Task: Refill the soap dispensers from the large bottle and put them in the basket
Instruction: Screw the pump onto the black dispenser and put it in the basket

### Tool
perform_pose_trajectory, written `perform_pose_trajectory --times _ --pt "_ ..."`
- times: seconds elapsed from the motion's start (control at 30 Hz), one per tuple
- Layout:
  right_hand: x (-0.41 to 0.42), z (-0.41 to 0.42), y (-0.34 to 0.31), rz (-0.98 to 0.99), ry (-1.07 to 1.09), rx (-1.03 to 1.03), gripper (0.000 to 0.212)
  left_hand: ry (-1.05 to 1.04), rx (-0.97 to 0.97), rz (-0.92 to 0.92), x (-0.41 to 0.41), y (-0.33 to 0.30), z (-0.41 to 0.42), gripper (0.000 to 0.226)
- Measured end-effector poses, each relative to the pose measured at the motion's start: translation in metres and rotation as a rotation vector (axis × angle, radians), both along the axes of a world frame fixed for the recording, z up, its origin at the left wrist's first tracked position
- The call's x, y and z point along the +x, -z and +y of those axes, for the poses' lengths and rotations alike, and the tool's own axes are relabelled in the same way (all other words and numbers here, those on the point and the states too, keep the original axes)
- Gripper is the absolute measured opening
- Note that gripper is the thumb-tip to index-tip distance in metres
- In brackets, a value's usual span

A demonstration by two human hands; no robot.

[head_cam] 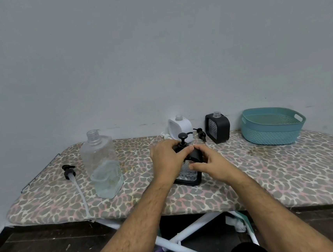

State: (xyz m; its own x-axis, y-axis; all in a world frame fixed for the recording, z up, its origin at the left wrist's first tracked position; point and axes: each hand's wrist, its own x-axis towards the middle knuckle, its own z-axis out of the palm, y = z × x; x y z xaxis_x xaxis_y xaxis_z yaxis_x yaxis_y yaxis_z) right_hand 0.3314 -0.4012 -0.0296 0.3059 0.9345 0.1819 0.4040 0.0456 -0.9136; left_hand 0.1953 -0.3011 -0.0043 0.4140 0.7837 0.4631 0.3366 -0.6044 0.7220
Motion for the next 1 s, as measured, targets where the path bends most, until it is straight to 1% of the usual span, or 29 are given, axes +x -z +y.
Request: perform_pose_trajectory --times 0.1,0.17,0.23,0.3,0.33,0.43,0.53,0.57,0.67,0.73,0.83,1.0 --pt "0.0 0.0 0.0 0.02 -0.016 0.007 0.055 0.067 -0.029 -0.008 -0.001 0.002 0.003 0.045" --pt "0.001 0.001 0.0 0.028 -0.022 0.006 0.057 0.152 -0.052 -0.002 -0.005 0.0 0.005 0.031" --pt "0.001 0.0 0.0 0.03 -0.03 -0.002 0.057 0.282 -0.136 0.018 -0.012 -0.006 0.012 0.016" --pt "0.001 0.0 -0.001 0.043 -0.04 -0.008 0.053 0.414 -0.236 0.075 -0.019 -0.016 0.016 0.014" --pt "0.001 0.0 -0.002 0.043 -0.037 -0.008 0.051 0.443 -0.259 0.102 -0.02 -0.019 0.019 0.015" --pt "-0.001 0.0 -0.003 0.021 -0.015 0.01 0.05 0.4 -0.23 0.139 -0.017 -0.018 0.018 0.023" --pt "-0.001 0.0 -0.001 0.012 -0.01 0.016 0.05 0.293 -0.175 0.134 -0.012 -0.014 0.009 0.048" --pt "0.0 0.0 0.0 0.01 -0.012 0.017 0.05 0.231 -0.155 0.134 -0.011 -0.015 0.005 0.051" --pt "-0.001 0.0 0.0 0.003 -0.012 0.024 0.049 0.029 -0.059 0.14 -0.01 -0.019 -0.008 0.051" --pt "-0.001 0.0 0.0 0.009 -0.008 0.03 0.048 -0.028 -0.032 0.114 -0.007 -0.018 -0.013 0.052" --pt "-0.001 0.0 0.0 0.013 -0.005 0.037 0.047 -0.053 -0.025 0.08 -0.004 -0.018 -0.014 0.046" --pt "-0.001 0.001 0.001 0.037 -0.019 0.037 0.049 -0.049 0.01 0.083 -0.002 -0.015 -0.008 0.043"
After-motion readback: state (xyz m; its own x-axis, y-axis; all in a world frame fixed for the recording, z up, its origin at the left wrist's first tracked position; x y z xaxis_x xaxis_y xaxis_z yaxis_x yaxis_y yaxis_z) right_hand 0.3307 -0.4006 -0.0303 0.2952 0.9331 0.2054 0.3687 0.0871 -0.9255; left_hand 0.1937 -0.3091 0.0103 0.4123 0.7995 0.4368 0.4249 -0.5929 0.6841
